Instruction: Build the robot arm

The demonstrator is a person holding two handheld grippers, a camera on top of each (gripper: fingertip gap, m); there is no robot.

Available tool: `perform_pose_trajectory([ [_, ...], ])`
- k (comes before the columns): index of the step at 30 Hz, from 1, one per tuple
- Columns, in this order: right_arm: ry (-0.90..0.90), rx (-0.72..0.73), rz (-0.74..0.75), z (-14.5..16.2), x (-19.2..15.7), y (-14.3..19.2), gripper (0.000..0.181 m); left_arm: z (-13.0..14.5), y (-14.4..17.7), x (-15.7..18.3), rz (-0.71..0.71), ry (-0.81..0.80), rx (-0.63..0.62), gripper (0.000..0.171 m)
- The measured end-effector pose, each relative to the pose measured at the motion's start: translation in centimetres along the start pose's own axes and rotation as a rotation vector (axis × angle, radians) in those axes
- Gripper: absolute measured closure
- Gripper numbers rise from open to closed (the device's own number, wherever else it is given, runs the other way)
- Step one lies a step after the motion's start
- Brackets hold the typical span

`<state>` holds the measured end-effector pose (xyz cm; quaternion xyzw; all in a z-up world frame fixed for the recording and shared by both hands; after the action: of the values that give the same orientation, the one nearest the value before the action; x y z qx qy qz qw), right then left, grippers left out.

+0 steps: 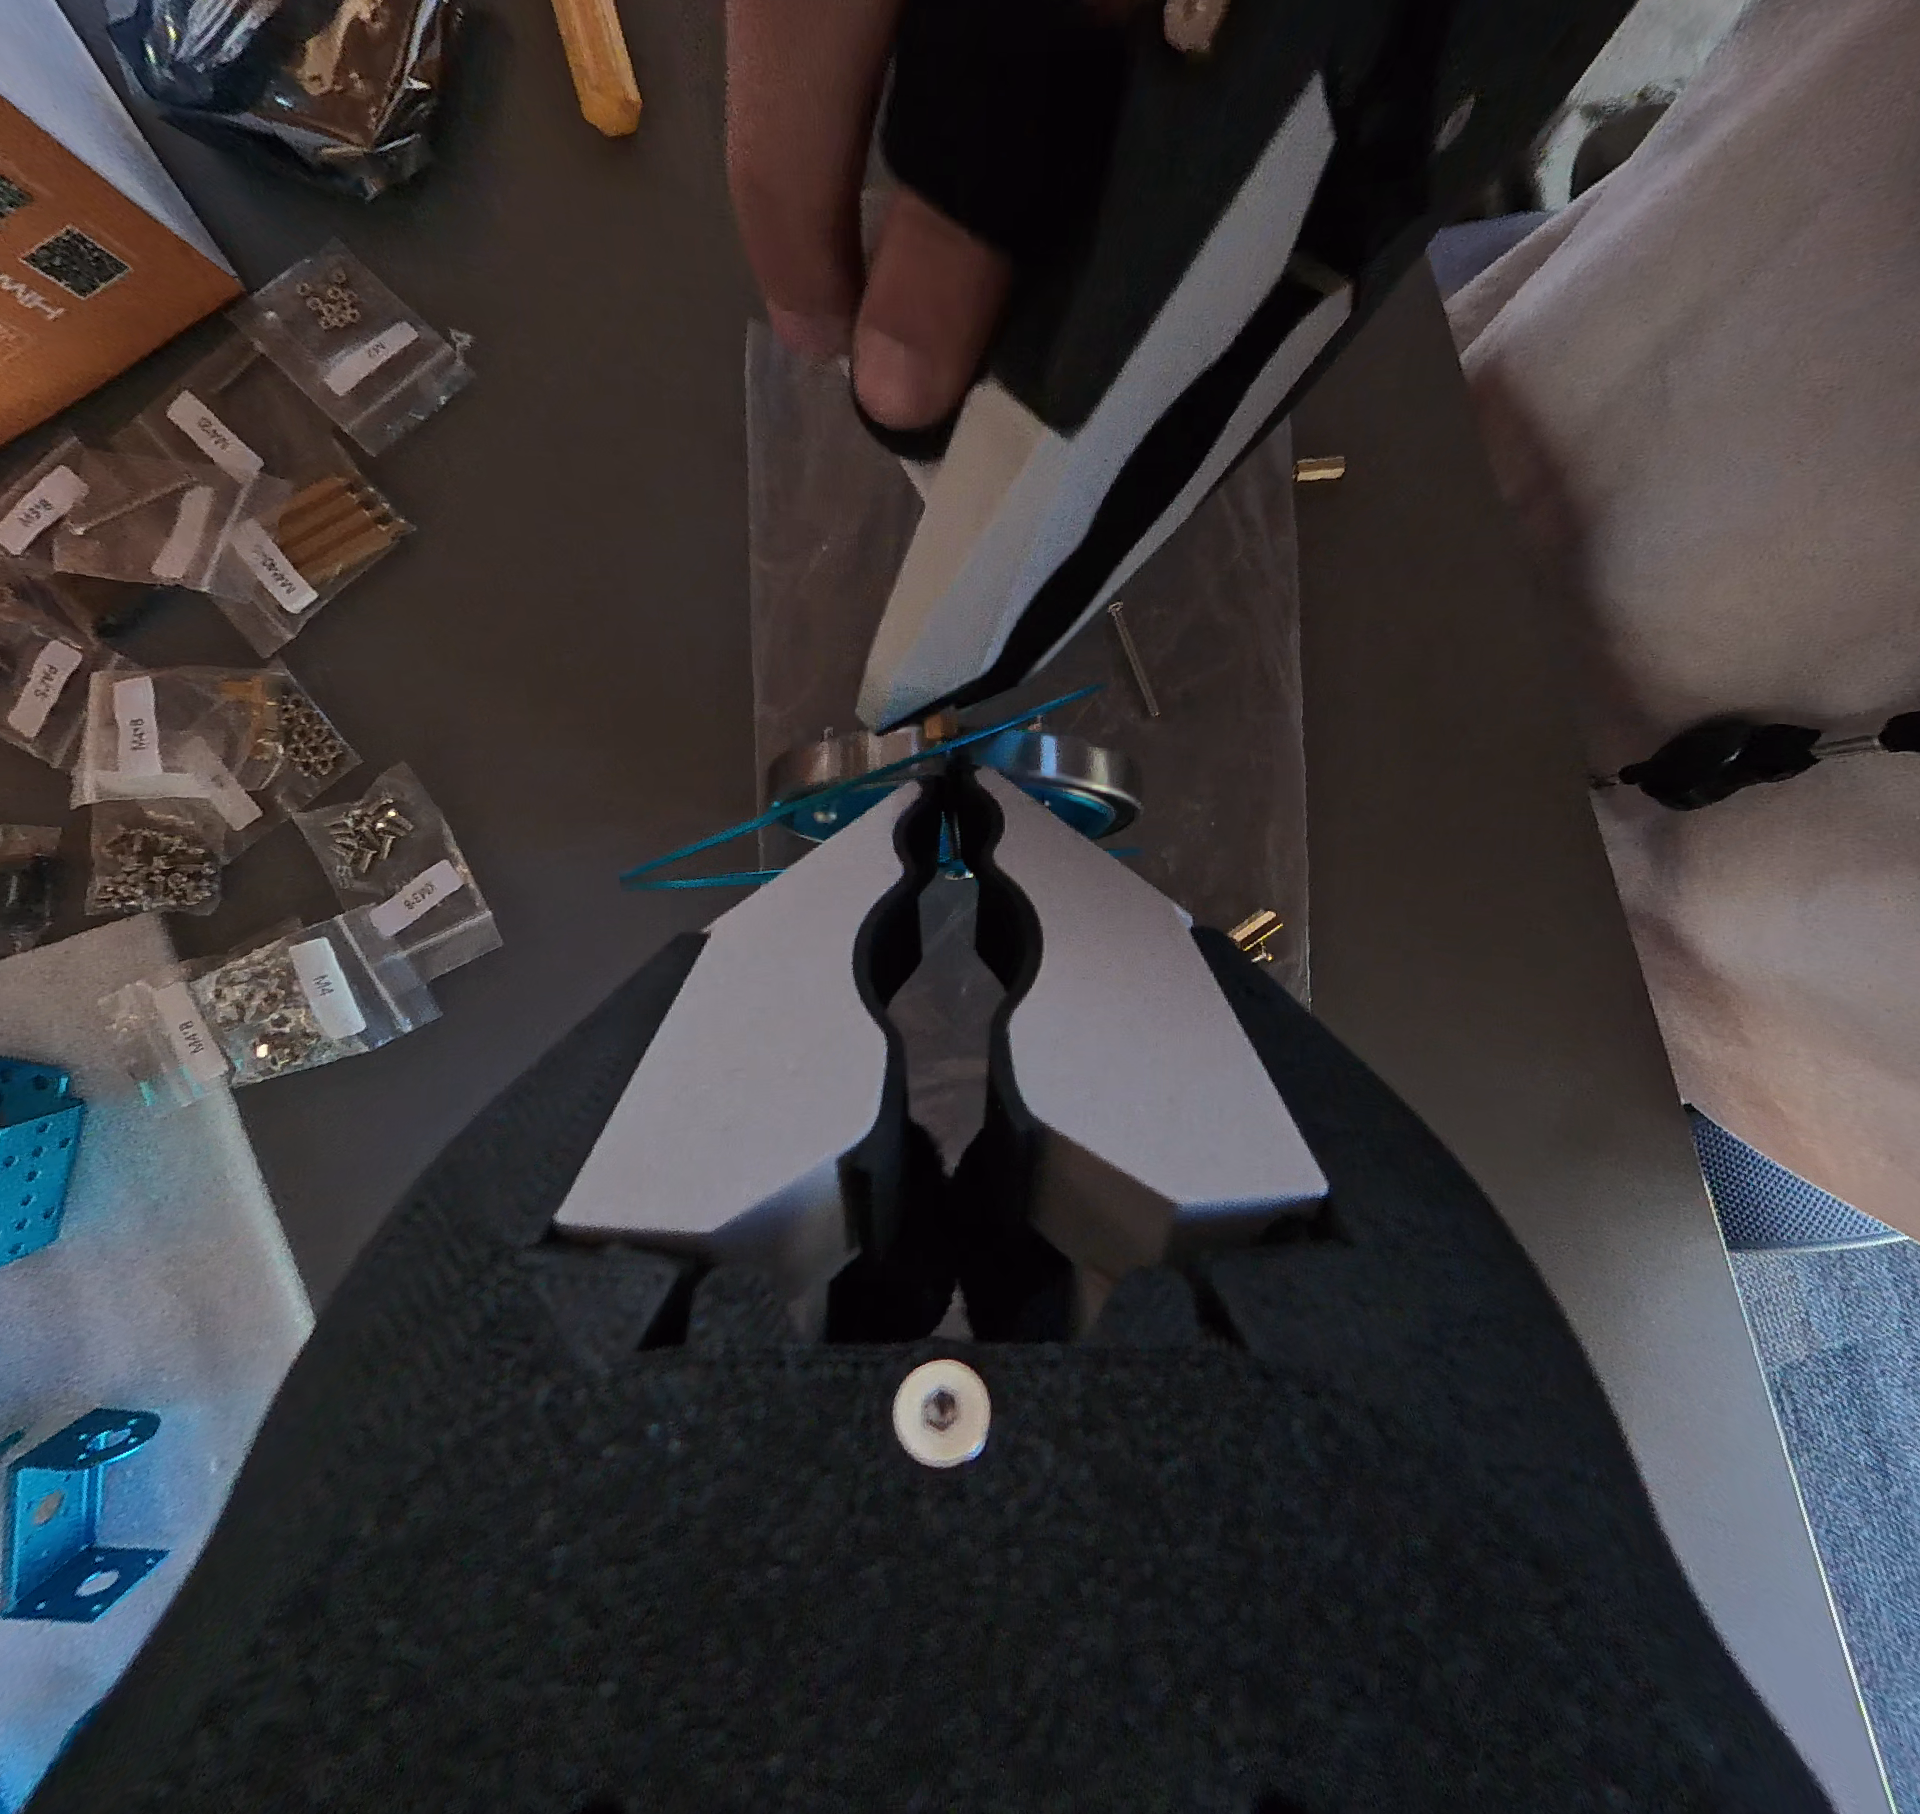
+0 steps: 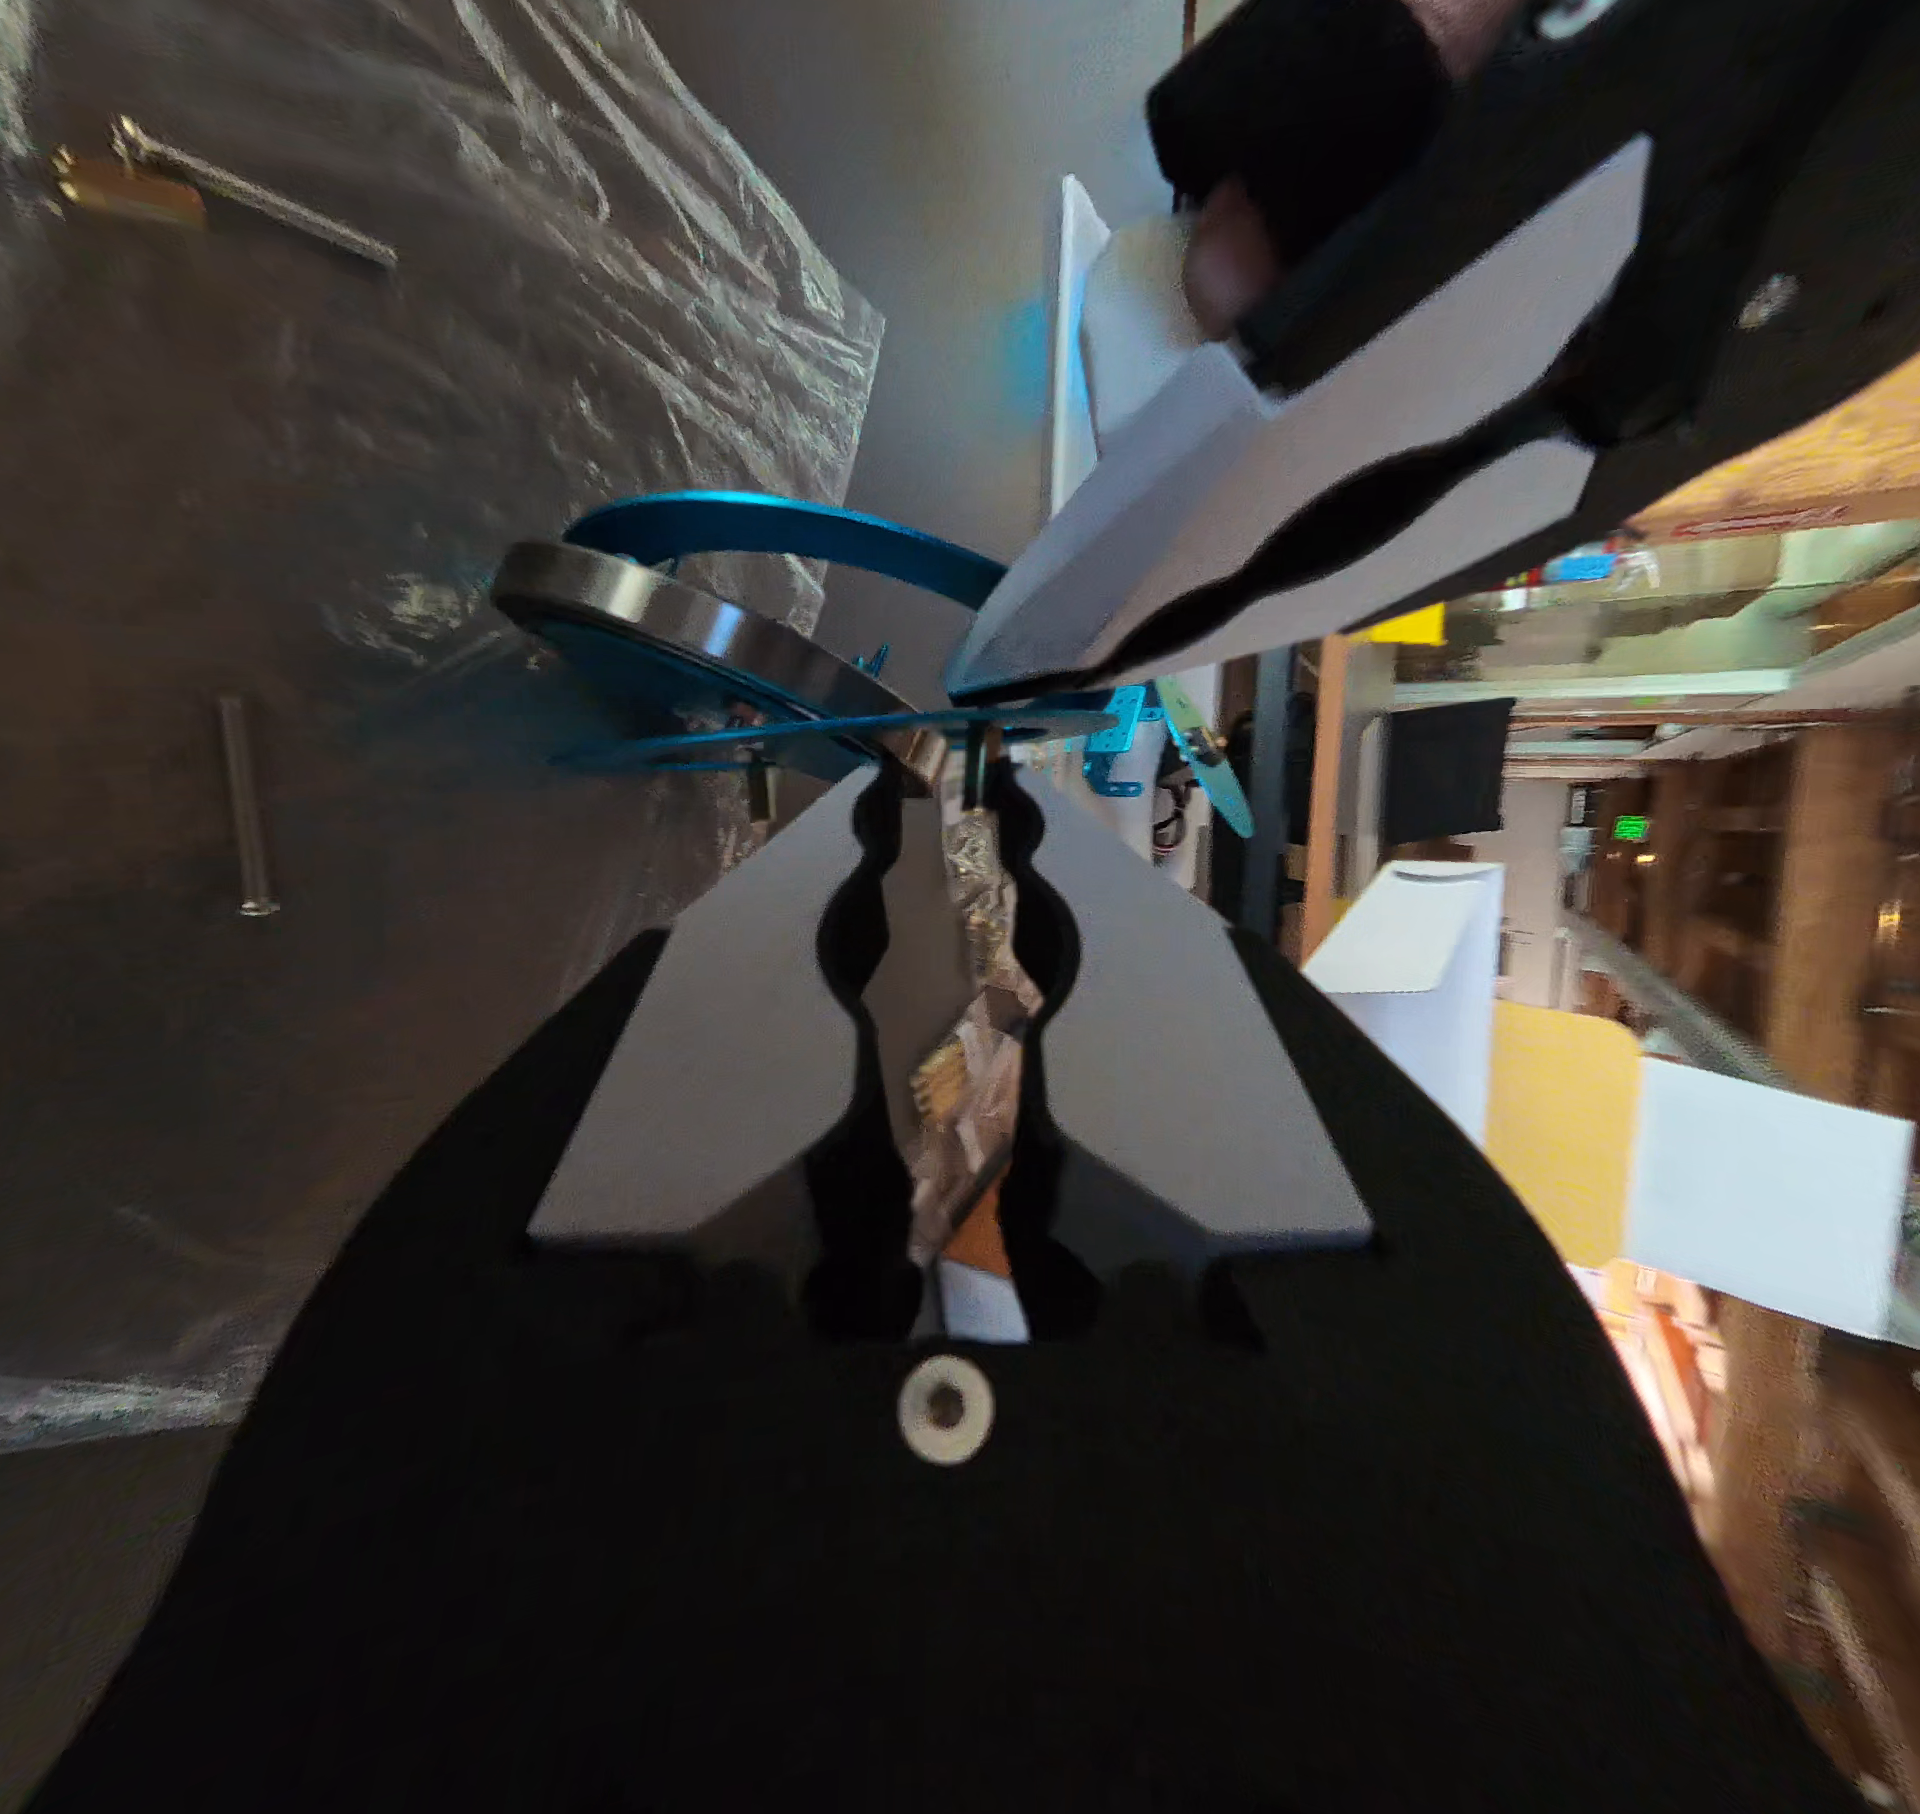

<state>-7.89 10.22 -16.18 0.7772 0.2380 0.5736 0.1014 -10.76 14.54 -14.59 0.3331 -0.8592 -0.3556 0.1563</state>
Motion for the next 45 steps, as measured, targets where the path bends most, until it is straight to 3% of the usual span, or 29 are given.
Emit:
perform_pose_trajectory([
  [1, 0.026, -0.014, 0.026, 0.1, 0.3, -0.2, 0.177, 0.0, 0.0, 0.0, -0.003, -0.004, -0.005, 0.170],
  [2, 0.027, -0.019, 0.018, 0.1, 0.5, -0.3, 0.177, 0.0, 0.0, 0.0, -0.007, -0.005, -0.007, 0.170],
  [4, -0.165, 0.014, -0.087, -0.1, 0.9, -0.1, 0.178, 0.1, 0.1, 0.2, 0.004, 0.003, -0.001, 0.170],
  [7, -0.734, 0.114, -0.355, 0.2, 1.4, -0.2, 0.177, 0.1, 0.2, 0.3, -0.009, 0.002, 0.013, 0.169],
  [12, -1.832, 0.211, -0.906, 1.6, 1.5, -0.9, 0.178, 0.1, 0.3, 0.1, -0.024, 0.000, 0.013, 0.170],
  [15, -2.185, 0.295, -1.081, 1.9, 0.9, -1.3, 0.177, 0.2, 0.3, 0.1, -0.029, -0.007, 0.005, 0.169],
  [16, -2.196, 0.310, -1.096, 1.9, 0.8, -1.3, 0.177, 0.2, 0.3, 0.1, -0.022, -0.008, 0.006, 0.169],
  [18, -2.038, 0.330, -1.025, 1.6, 0.7, -1.0, 0.177, 0.2, 0.2, 0.4, -0.011, -0.009, 0.009, 0.170],
  [21, -1.563, 0.300, -0.748, 1.6, 1.1, -0.4, 0.161, 0.2, 0.2, 0.3, -0.013, -0.005, 0.009, 0.170],
  [25, -0.871, 0.238, -0.331, 1.1, 2.2, 0.9, 0.158, 0.2, 0.2, 0.3, -0.007, -0.007, 0.007, 0.170],
  [27, -0.647, 0.178, -0.195, 1.1, 2.2, 1.1, 0.155, 0.1, 0.2, 0.3, -0.007, 0.001, 0.017, 0.169],
  [30, -0.696, 0.157, -0.272, 1.0, 0.0, 1.2, 0.149, 0.1, 0.2, 0.5, 0.001, 0.001, 0.030, 0.169],
  [33, -1.030, 0.255, -0.405, 0.9, -1.7, 1.7, 0.146, 0.4, 0.5, 1.0, 0.018, -0.039, 0.015, 0.169],
  [34, -1.151, 0.298, -0.442, 0.8, -2.0, 1.7, 0.137, 0.5, 0.5, 1.2, 0.028, -0.053, 0.011, 0.169],
  [37, -1.339, 0.445, -0.417, 0.6, -1.5, 1.6, 0.134, 0.7, 0.6, 2.1, 0.103, -0.153, -0.012, 0.169],
  [41, -1.088, 0.468, -0.231, 2.8, -0.2, 1.4, 0.146, 1.2, 0.9, 3.1, 0.183, -0.270, -0.065, 0.169],
  [43, -0.861, 0.515, -0.289, 2.9, -0.5, 0.7, 0.141, 1.3, 1.0, 3.2, 0.197, -0.278, -0.088, 0.169],
  [45, -0.699, 0.515, -0.387, 2.6, -0.9, -0.1, 0.148, 1.5, 1.1, 3.2, 0.201, -0.286, -0.112, 0.169],
])
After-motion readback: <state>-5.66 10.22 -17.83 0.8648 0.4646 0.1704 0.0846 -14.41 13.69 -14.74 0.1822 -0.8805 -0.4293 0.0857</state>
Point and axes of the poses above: each gripper's, where its closed fingertips meet, y back along the fingers, z out of its underside, x = y × z across the jaws, the point moved 4 cm from there along y, back along the fingers, and after that the axes turned 11 degrees about x, right-handed, at the moved point
